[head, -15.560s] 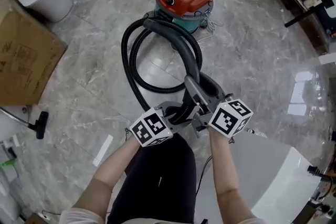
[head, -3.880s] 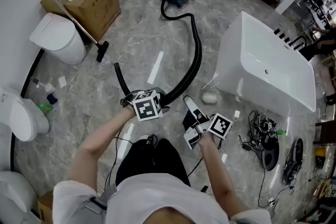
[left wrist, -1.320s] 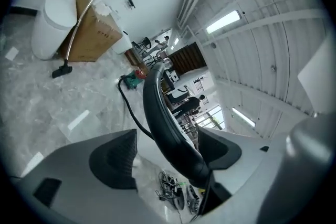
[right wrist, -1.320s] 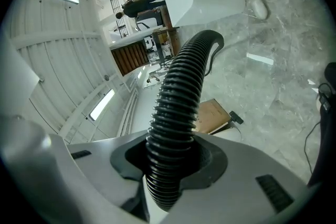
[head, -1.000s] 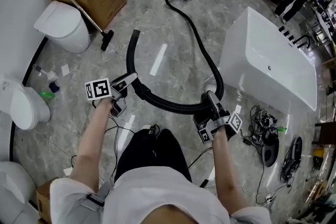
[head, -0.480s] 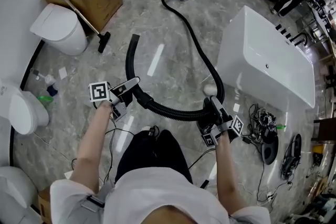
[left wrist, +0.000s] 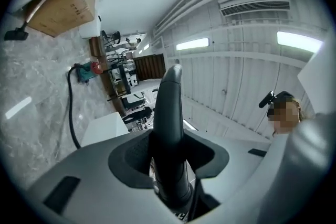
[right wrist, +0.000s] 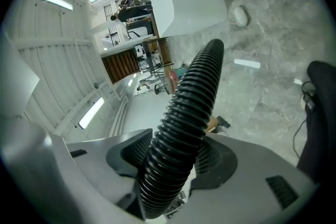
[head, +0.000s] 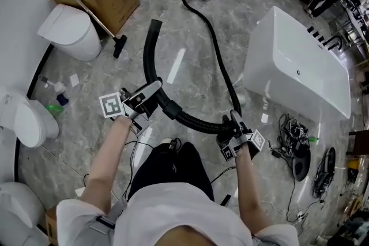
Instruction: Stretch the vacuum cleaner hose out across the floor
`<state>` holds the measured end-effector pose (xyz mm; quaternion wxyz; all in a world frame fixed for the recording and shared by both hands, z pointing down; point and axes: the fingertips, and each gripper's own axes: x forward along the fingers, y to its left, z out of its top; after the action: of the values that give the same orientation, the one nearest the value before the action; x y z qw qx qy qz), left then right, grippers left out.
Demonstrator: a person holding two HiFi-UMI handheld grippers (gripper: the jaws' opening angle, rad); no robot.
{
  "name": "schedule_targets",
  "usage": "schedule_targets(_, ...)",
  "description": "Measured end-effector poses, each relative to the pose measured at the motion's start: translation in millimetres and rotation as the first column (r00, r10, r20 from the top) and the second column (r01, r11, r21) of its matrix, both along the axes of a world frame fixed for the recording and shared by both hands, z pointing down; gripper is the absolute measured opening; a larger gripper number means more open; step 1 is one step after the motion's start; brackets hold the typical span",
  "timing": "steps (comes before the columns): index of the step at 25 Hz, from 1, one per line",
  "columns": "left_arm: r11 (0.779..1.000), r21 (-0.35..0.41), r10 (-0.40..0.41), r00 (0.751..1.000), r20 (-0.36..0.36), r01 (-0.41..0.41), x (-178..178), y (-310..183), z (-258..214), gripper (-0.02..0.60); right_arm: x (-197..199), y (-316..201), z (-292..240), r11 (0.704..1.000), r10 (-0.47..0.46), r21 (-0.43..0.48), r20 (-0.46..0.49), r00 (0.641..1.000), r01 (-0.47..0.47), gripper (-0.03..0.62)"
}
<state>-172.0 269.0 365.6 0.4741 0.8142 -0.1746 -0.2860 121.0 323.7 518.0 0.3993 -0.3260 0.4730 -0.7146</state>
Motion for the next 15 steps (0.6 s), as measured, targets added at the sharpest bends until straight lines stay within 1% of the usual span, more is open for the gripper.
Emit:
schedule_targets(3,0.998,0.061,0.003,0.999,0.038,-0.005,3.3,3.0,-13.5,0.166,-15.9,10.2,24.8,0.996,-0.030,-0.085,-0.068,0.997,0.024,0.257)
schedule_targets(6,0.997,0.071,-0.005,0.998,0.066,0.000,2.5,4.4,-15.1,0.166,-29.6,24.0,52.2,0.985,-0.062,-0.169,-0.118,0.991,0.042,0.284)
schedule_targets(8,0.998,0.063,0.003,0.998,0.063,-0.007,2.0,8.7,-13.7,0.166,-41.9,34.0,63.3,0.980,-0.092,-0.188,-0.127,0.988,0.067,0.295)
schedule_targets(9,0.998,0.067,0.008,0.998,0.062,-0.012,1.8,10.9,-14.8,0.166,-47.5,38.0,67.4,0.979,-0.102,-0.188,-0.127,0.987,0.077,0.318)
schedule_targets(11,0.996,0.088,0.014,0.998,0.066,-0.019,2.9,13.9,-20.9,0.166,-55.7,44.9,72.0,0.978,-0.111,-0.191,-0.137,0.984,0.084,0.330)
schedule_targets(13,0.992,0.129,-0.005,0.996,0.091,-0.007,4.9,13.8,-29.2,0.166,-56.7,56.3,80.9,0.970,-0.154,-0.215,-0.199,0.968,0.110,0.374)
schedule_targets(14,0.989,0.151,-0.016,0.993,0.114,-0.001,7.0,13.9,-31.5,0.166,-54.8,64.1,85.5,0.964,-0.187,-0.228,-0.232,0.954,0.134,0.397)
schedule_targets(15,0.985,0.173,-0.024,0.989,0.145,-0.001,10.2,14.8,-32.4,0.166,-52.4,71.9,87.9,0.959,-0.217,-0.235,-0.250,0.944,0.158,0.403)
